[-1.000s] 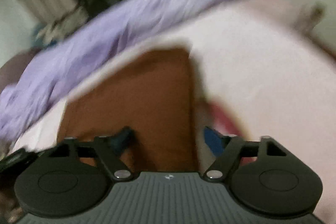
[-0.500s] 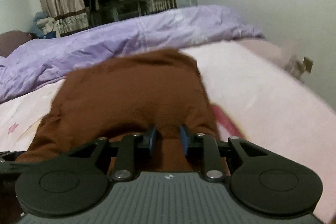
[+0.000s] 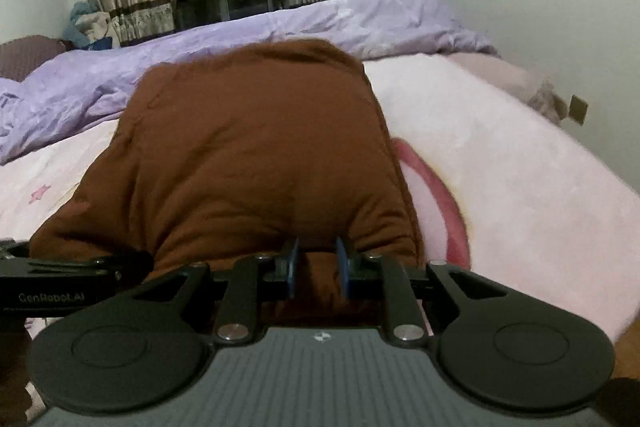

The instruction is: Fold large clothes

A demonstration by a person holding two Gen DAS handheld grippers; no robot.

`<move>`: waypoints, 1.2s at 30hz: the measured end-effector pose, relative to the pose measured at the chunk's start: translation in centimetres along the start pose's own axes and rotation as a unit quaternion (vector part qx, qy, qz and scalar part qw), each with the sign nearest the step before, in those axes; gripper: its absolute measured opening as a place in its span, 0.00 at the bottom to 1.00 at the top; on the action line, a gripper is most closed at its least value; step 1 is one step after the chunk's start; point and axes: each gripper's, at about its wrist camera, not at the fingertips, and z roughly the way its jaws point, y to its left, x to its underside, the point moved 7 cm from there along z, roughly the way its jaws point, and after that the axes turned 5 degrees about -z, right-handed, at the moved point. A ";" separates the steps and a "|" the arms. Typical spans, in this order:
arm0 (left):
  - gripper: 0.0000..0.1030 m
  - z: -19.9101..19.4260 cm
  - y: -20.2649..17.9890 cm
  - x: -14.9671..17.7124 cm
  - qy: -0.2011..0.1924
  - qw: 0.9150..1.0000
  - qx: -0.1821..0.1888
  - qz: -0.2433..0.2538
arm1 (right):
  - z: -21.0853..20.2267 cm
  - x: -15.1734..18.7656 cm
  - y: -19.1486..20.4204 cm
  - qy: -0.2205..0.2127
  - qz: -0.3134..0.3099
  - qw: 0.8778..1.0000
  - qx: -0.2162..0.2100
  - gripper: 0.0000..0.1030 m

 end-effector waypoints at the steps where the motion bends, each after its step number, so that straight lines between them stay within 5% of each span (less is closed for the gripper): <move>1: 1.00 -0.7 -0.1 -0.1 -0.002 1.000 -0.007 0.005 | -0.5 -0.5 0.0 0.002 0.002 1.000 0.001 0.23; 9: 1.00 -8.8 -1.9 -1.6 -0.034 0.990 -0.126 0.050 | -8.5 -0.3 0.4 -0.021 -0.001 1.000 0.021 0.74; 12: 1.00 -13.3 -2.4 0.3 -0.052 0.991 -0.118 0.042 | -10.9 1.5 0.3 -0.019 -0.005 1.000 0.023 0.75; 21: 1.00 -17.6 -4.2 4.6 -0.057 0.996 -0.071 0.020 | -13.9 3.2 0.7 -0.031 0.004 0.999 0.017 0.86; 36: 1.00 -17.0 -4.4 5.7 -0.046 0.995 -0.082 0.011 | -13.1 4.5 1.1 -0.020 0.004 0.999 0.026 0.88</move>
